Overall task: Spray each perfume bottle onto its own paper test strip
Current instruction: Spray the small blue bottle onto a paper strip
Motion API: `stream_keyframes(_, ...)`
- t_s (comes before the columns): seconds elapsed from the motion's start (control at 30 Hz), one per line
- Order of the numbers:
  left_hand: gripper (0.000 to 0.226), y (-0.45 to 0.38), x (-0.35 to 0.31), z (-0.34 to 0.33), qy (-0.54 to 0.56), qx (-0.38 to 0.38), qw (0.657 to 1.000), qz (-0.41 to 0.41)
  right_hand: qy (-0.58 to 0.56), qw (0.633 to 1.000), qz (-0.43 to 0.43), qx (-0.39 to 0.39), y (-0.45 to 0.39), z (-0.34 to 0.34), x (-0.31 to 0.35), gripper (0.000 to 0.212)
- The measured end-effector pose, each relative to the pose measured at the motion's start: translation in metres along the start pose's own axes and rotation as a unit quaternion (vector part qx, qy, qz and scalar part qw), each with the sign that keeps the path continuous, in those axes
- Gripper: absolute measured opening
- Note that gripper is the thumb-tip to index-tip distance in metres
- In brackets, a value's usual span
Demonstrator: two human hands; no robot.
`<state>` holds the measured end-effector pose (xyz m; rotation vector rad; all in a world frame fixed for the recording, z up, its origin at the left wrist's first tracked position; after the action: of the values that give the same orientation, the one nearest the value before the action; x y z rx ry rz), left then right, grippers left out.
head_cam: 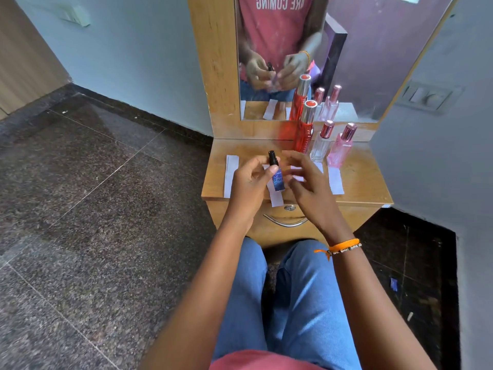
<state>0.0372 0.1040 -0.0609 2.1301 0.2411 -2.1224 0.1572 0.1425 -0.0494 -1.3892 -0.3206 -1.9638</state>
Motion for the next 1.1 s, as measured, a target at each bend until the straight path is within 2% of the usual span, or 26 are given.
stream_keyframes(0.07,0.02,-0.003,-0.001,0.0,-0.006,0.0,1.0,0.004,-0.01,0.998,-0.001,0.054,0.001,-0.007,0.001,0.044)
stream_keyframes(0.17,0.023,-0.004,-0.006,-0.006,0.002,0.024,1.0,0.0,0.011,1.0,-0.01,0.02,0.0,-0.004,-0.007,0.043)
stream_keyframes(0.23,0.027,-0.008,-0.004,-0.005,-0.068,0.001,0.998,0.008,0.004,1.0,-0.018,0.012,0.001,-0.001,-0.011,0.041)
stream_keyframes(0.3,0.031,-0.018,0.003,0.0,-0.182,-0.033,0.982,0.044,0.014,0.999,-0.035,0.001,0.002,0.006,-0.018,0.038)
stream_keyframes(0.33,0.034,-0.023,0.008,0.002,-0.262,-0.041,0.961,0.078,0.016,0.999,-0.043,-0.005,0.003,0.01,-0.021,0.037)
stream_keyframes(0.4,0.043,-0.03,0.017,0.003,-0.427,-0.038,0.89,0.152,0.001,0.998,-0.055,-0.02,0.004,0.016,-0.026,0.035)
stream_keyframes(0.43,0.046,-0.032,0.021,0.002,-0.479,-0.032,0.861,0.17,-0.006,0.998,-0.06,-0.026,0.005,0.019,-0.028,0.034)
stream_keyframes(0.5,0.047,-0.036,0.025,-0.001,-0.52,-0.031,0.835,0.177,-0.014,0.997,-0.065,-0.027,0.007,0.022,-0.029,0.033)
stream_keyframes(0.57,0.04,-0.038,0.026,-0.002,-0.518,-0.048,0.838,0.164,-0.039,0.997,-0.058,-0.013,0.008,0.021,-0.028,0.032)
stream_keyframes(0.67,0.027,-0.039,0.021,-0.003,-0.488,-0.061,0.858,0.146,-0.147,0.988,-0.05,0.013,0.009,0.016,-0.027,0.041)
stream_keyframes(0.77,0.034,-0.037,0.015,-0.003,-0.44,-0.07,0.887,0.123,-0.245,0.968,-0.047,0.021,0.008,0.013,-0.024,0.051)
stream_keyframes(0.83,0.04,-0.036,0.011,0.001,-0.389,-0.072,0.911,0.119,-0.296,0.954,-0.05,0.017,0.007,0.012,-0.022,0.05)
stream_keyframes(0.93,0.034,-0.029,0.002,0.009,-0.351,-0.083,0.926,0.114,-0.343,0.938,-0.044,0.02,0.007,0.01,-0.023,0.053)
stream_keyframes(1.1,0.02,-0.017,-0.006,0.017,-0.321,-0.066,0.939,0.106,-0.466,0.883,0.008,0.058,0.007,0.007,-0.02,0.055)
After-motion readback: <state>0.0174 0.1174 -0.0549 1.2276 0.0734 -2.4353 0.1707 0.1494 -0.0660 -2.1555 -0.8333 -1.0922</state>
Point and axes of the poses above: each hand's wrist, its own y-axis away from the middle knuckle, its own z-axis out of the back of the hand, x = y × z, the point moved 5 cm from there along -y, towards the middle knuckle, and after that the axes turned 15 degrees about x, right-handed, at the moved point
